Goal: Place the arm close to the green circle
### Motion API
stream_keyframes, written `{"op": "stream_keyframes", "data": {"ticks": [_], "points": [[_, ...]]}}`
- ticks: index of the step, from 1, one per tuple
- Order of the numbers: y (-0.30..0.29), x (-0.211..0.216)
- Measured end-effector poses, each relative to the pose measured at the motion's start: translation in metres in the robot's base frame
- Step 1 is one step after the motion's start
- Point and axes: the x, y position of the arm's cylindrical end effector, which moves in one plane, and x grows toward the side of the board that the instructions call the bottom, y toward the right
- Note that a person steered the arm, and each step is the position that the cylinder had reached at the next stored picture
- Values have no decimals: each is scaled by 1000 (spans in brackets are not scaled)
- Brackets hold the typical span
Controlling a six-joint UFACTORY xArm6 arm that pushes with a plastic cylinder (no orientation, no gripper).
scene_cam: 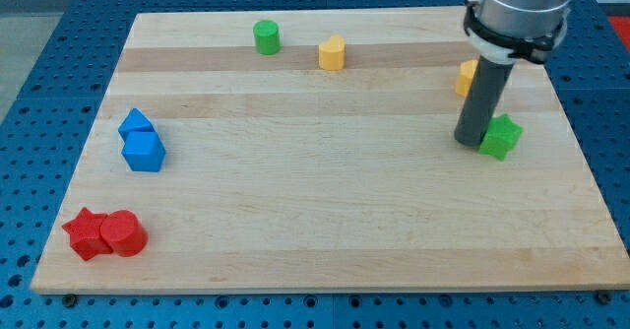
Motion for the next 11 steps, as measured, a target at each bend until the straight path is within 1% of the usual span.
{"op": "stream_keyframes", "data": {"ticks": [1, 2, 3, 5, 6, 7, 8, 9, 10, 11], "points": [[-12, 0], [-39, 0], [-94, -2], [-209, -18], [-251, -26], [-292, -49], [-327, -121], [-331, -221], [-328, -256], [-322, -255]]}}
